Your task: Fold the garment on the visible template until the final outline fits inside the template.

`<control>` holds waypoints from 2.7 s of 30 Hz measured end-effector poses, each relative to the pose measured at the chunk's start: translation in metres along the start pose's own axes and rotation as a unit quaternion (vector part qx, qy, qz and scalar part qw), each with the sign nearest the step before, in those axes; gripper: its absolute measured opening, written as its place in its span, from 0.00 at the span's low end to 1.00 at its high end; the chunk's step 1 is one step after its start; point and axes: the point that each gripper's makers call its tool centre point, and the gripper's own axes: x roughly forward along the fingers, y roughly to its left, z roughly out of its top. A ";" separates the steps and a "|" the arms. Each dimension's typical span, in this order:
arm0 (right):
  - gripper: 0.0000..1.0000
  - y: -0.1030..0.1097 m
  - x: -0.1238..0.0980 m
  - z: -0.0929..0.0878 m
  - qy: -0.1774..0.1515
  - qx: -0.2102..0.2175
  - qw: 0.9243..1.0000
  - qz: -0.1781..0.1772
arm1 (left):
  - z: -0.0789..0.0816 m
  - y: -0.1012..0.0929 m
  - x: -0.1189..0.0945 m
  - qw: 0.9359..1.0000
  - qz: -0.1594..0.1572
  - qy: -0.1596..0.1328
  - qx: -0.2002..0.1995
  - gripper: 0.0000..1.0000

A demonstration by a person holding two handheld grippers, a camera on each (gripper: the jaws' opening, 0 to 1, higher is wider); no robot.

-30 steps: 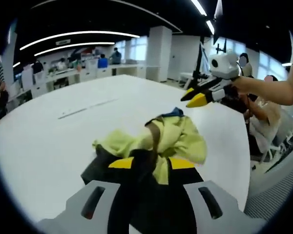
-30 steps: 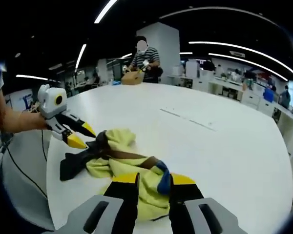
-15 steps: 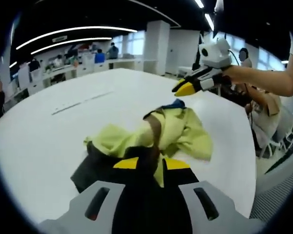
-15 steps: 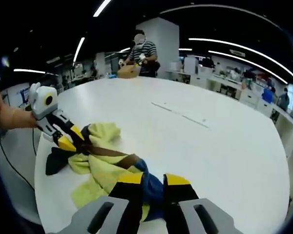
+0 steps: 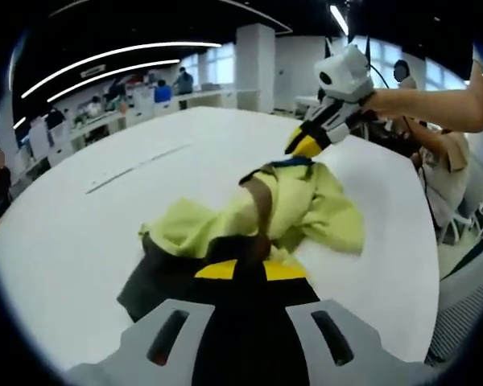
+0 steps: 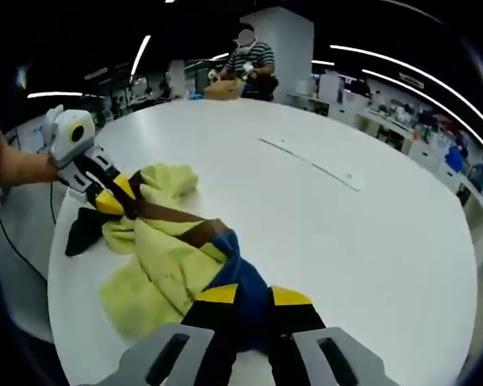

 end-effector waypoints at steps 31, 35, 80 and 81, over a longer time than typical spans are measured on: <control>0.00 -0.004 -0.009 0.000 0.011 -0.032 0.999 -0.016 | 0.016 -0.004 -0.019 1.000 0.019 -0.018 0.011 0.00; 0.00 -0.005 -0.017 0.008 -0.008 -0.023 0.999 -0.023 | 0.033 0.003 -0.031 0.998 0.040 -0.042 0.016 0.00; 0.00 -0.078 -0.011 0.101 -0.156 0.078 0.968 -0.182 | 0.152 0.162 -0.002 0.966 0.209 -0.150 0.004 0.00; 0.00 -0.080 -0.007 0.101 -0.153 0.075 0.968 -0.182 | 0.153 0.162 0.002 0.966 0.206 -0.154 0.007 0.00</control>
